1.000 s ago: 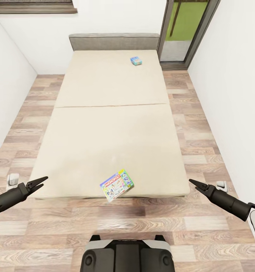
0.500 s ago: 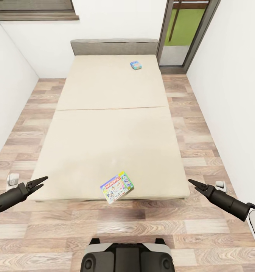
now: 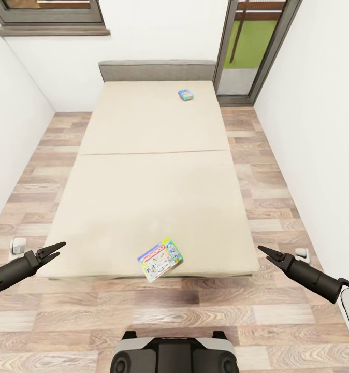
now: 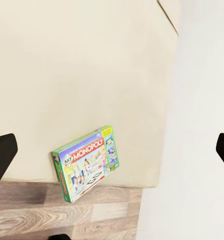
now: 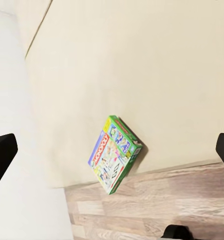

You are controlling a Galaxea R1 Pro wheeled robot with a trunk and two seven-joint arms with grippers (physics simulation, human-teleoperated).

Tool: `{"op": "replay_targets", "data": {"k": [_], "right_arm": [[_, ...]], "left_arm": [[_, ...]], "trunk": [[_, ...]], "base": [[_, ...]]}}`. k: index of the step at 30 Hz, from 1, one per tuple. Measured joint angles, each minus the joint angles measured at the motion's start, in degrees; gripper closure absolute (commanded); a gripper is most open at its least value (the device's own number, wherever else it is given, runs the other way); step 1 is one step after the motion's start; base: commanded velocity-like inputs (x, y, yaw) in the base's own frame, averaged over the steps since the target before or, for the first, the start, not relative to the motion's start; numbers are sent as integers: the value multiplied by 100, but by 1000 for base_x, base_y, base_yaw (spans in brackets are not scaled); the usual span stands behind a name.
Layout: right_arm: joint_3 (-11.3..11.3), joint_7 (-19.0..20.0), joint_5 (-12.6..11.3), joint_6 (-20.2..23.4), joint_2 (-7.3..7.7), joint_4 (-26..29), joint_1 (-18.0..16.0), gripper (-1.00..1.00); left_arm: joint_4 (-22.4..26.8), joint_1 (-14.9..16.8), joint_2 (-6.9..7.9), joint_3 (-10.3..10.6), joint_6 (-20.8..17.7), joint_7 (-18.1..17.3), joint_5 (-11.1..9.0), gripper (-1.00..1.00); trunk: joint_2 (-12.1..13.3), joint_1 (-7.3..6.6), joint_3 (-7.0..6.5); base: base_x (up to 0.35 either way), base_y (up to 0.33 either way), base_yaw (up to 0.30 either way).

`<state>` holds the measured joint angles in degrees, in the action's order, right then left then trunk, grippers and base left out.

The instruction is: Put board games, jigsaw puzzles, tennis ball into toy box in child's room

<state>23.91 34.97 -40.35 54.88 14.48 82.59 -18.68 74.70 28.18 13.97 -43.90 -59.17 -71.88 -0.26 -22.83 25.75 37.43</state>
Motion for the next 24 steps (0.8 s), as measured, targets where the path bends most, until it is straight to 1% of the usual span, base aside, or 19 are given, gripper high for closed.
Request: {"op": "replay_targets", "data": {"k": [7,15,20,23,24], "right_arm": [[-2,0,-6,-1,-5,10,0,-100],[0,7,-10,2,-58,63,0,-100],[-12,51,-17,15,-100,382,45,-100],[-44,180,-18,19,-119,558,117,-100],[-53,248,-18,22,-123,592,132,-100]], "left_arm": [[0,0,0,1,0,0,-3,-100],[0,0,0,-3,0,-4,-6,-100],[2,0,0,3,0,-11,-9,-100],[12,0,0,7,-1,-26,-13,-100],[18,0,-1,13,-1,-82,-14,-100]], "trunk": [[0,0,-47],[0,0,-122],[0,0,-169],[0,-1,-198],[0,0,-208]], "base": [[0,0,0],[0,0,0],[0,0,0],[0,0,0],[0,0,0]]}}
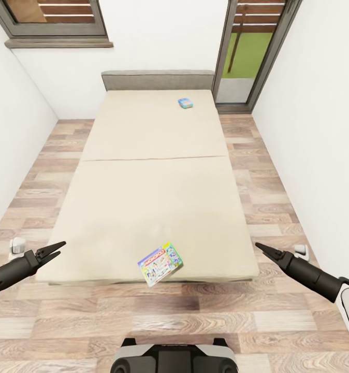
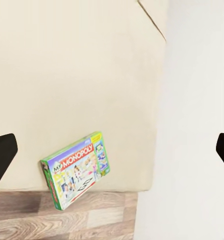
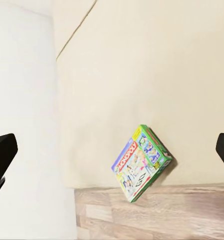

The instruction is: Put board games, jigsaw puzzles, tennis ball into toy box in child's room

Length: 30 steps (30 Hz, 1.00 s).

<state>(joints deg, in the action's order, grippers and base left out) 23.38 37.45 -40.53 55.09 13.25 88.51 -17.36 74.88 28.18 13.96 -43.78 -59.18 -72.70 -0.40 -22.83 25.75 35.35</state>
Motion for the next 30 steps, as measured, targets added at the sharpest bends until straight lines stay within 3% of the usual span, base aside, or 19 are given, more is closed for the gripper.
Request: {"op": "replay_targets", "data": {"k": [7,10,15,30], "right_arm": [[-11,451,3,7,-6,57,30,-100],[-8,873,27,4,-6,63,33,-100],[-6,1190,81,-9,-7,61,35,-100],[-13,1244,105,-29,-7,38,35,-100]], "left_arm": [[8,-14,-5,11,25,-772,44,-100],[9,-30,-5,18,60,-989,56,-100],[12,-97,0,39,77,-1086,60,-100],[18,-122,1,47,81,-1123,62,-100]], "trunk": [[0,0,-67],[0,0,-95],[0,0,-143],[0,0,-287]], "base": [[0,0,0],[0,0,0],[0,0,0],[0,0,0]]}}
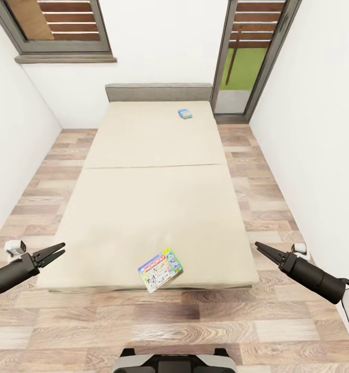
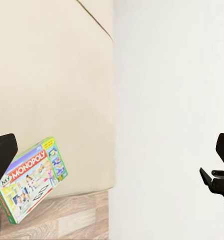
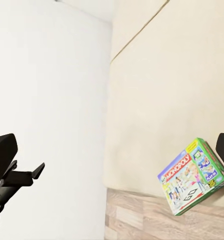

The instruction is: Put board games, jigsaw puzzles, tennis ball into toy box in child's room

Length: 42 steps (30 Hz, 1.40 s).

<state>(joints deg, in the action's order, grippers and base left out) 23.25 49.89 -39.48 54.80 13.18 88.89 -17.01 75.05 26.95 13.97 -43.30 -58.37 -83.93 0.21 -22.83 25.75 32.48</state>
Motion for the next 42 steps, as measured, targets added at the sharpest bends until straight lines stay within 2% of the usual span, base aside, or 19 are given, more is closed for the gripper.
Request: {"op": "replay_targets", "data": {"k": [8,19,42], "right_arm": [[-24,-8,22,-12,-4,-2,0,-100],[-35,24,89,-415,0,-9,7,-100],[-36,16,91,-448,-9,-12,9,-100]], "left_arm": [[0,0,0,0,0,-3,0,-100],[0,0,0,0,0,-3,0,-100],[0,-1,-2,0,2,-3,-1,-100]], "trunk": [[0,0,-76],[0,0,-182],[0,0,-402]], "base": [[0,0,0],[0,0,0],[0,0,0]]}}
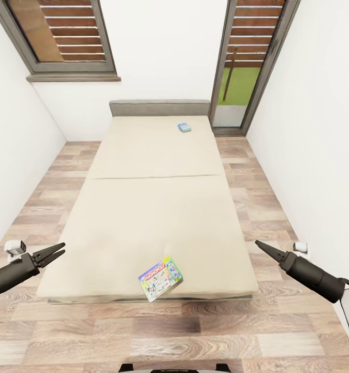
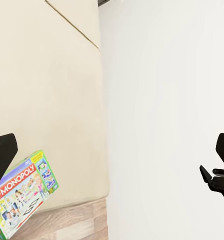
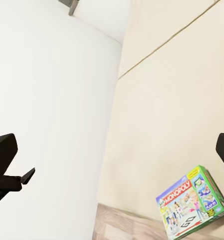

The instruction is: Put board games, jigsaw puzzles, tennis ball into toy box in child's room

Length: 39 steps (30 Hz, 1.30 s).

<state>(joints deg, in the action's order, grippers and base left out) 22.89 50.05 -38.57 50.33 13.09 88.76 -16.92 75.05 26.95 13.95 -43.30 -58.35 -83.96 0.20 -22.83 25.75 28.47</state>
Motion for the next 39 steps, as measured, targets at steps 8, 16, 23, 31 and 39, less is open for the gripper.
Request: {"op": "replay_targets", "data": {"k": [8,16,23,31,39], "right_arm": [[-8,-6,0,-5,0,0,-1,-100],[-9,-9,4,-6,0,-2,-1,-100],[-9,-3,8,-6,0,0,-2,-100],[-9,0,9,-6,0,0,-2,-100],[-9,-8,9,-6,0,0,0,-100]], "left_arm": [[0,-2,1,0,-1,0,0,-100],[3,-4,-3,6,0,0,-5,-100],[3,-4,-1,5,5,1,-5,-100],[8,-4,-6,8,6,1,-7,-100],[9,-5,-7,9,6,1,-8,-100]], "trunk": [[0,0,-77],[0,0,-153],[0,0,-220],[0,0,-297],[0,0,-373]], "base": [[0,0,0],[0,0,0],[0,0,0],[0,0,0],[0,0,0]]}}
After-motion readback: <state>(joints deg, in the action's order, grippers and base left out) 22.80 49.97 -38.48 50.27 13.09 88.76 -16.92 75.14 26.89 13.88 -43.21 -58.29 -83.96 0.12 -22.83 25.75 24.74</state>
